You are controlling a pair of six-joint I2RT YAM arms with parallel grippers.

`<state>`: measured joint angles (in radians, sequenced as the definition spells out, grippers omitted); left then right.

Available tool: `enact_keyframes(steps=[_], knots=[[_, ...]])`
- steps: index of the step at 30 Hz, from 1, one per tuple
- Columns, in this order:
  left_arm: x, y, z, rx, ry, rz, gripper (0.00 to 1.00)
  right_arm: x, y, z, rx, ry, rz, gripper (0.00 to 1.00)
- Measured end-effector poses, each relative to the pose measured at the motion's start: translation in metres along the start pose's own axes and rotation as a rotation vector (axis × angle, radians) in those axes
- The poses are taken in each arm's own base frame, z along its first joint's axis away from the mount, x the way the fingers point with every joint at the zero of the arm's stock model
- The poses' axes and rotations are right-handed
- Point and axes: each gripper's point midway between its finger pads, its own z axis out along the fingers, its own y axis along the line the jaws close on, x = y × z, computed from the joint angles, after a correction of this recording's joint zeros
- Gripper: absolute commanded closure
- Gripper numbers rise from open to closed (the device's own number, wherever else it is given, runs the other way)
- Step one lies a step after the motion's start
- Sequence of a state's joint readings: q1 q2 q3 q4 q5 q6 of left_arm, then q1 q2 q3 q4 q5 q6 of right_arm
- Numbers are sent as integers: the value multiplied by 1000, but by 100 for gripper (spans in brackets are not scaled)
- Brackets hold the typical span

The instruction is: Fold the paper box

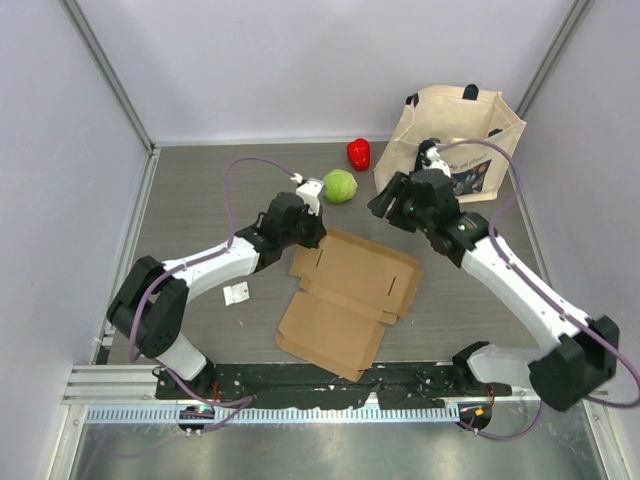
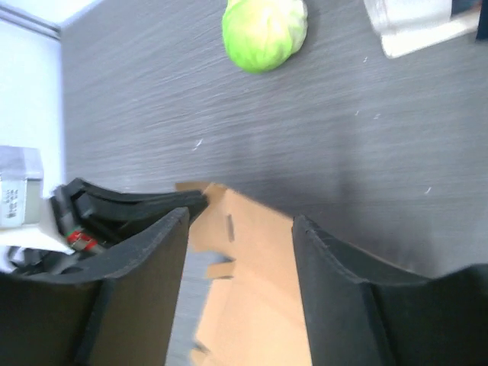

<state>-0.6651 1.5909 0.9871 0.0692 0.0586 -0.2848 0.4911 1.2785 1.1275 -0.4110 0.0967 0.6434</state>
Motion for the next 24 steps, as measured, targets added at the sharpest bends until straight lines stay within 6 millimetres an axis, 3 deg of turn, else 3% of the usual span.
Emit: enact_keyframes(steps=[4, 9, 15, 20, 24], knots=[[-5, -2, -11, 3, -58, -2, 100, 7, 7, -28, -22, -20, 360, 33], [-17, -3, -26, -4, -164, -14, 100, 18, 15, -18, 21, 25, 716, 27], [-32, -2, -36, -14, -245, -20, 100, 47, 24, 9, 57, 113, 915, 27], [-44, -2, -40, -19, -296, -25, 100, 74, 29, 11, 101, 135, 1009, 32], [-44, -6, -41, -15, -311, -35, 100, 77, 23, 12, 139, 104, 1076, 35]])
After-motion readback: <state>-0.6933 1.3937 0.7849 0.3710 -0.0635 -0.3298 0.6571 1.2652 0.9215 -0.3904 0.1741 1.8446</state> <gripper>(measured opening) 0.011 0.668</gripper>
